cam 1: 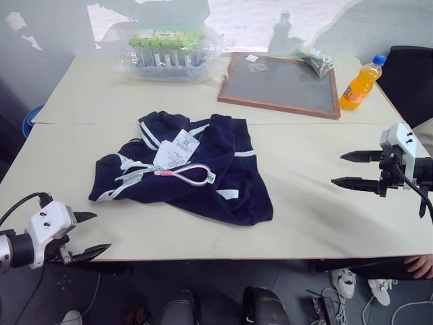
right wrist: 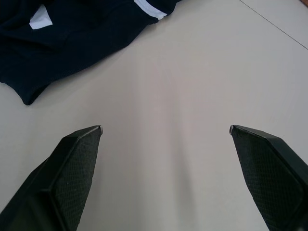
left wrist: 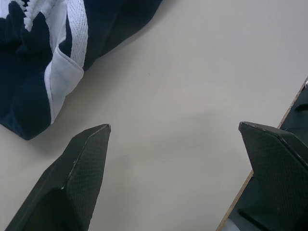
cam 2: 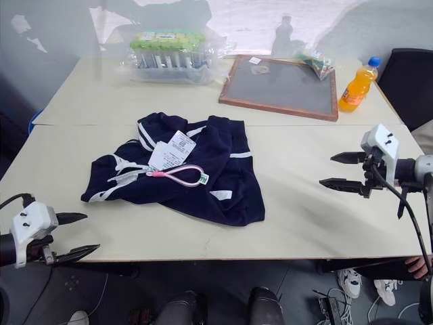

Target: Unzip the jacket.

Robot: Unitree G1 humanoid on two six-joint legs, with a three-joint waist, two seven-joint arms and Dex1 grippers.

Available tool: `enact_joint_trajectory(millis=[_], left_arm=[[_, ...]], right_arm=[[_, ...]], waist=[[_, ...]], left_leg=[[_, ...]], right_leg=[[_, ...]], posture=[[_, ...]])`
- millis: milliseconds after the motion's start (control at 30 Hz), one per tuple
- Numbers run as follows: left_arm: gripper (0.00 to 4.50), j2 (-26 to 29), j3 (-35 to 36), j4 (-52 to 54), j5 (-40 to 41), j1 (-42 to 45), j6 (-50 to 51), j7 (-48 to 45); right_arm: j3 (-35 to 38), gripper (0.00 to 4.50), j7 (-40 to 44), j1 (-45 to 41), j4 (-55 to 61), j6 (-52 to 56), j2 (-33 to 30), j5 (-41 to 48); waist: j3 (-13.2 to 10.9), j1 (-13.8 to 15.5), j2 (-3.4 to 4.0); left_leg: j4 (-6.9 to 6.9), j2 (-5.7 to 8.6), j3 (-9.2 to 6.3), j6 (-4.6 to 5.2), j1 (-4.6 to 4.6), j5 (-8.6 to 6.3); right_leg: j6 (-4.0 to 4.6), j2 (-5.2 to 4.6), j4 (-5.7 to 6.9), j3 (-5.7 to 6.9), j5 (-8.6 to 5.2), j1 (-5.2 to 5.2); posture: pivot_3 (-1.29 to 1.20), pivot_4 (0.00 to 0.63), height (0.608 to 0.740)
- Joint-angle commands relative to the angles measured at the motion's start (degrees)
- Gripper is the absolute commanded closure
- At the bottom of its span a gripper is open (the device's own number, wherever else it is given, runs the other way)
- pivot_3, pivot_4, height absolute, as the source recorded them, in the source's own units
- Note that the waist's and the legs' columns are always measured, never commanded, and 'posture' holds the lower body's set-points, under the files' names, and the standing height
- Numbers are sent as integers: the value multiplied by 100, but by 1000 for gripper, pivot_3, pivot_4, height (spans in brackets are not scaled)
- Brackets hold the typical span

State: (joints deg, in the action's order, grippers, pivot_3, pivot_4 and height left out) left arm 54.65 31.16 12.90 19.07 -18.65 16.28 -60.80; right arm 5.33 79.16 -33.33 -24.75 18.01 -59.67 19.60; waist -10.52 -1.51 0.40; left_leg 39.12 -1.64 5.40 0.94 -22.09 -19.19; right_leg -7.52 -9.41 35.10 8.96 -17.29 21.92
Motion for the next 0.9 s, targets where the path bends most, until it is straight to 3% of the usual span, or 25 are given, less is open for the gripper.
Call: enact_joint_trajectory(millis=[33,700,900], left_arm=[[0,37,76,62,39,6,-13,-48],[0,-53,11,320,529,286,534,-44],[0,68,93,987,1558,517,1502,-260]], right_arm=[[260,56,16,2,165,46,-94,117],[427,56,-92,471,1250,764,-2,651],[584,56,-434,765,2610,1325,143,1158]], waist=[[0,0,0],[0,12,0],[0,17,0]], left_leg=[[0,0,0,0,0,0],[0,-2,3,0,-1,0],[0,-4,-9,-1,0,-1]], right_leg=[[0,0,0,0,0,0],[0,1,3,-5,0,4],[0,0,5,-8,0,4]], posture=[[0,150,740],[0,150,740],[0,150,740]])
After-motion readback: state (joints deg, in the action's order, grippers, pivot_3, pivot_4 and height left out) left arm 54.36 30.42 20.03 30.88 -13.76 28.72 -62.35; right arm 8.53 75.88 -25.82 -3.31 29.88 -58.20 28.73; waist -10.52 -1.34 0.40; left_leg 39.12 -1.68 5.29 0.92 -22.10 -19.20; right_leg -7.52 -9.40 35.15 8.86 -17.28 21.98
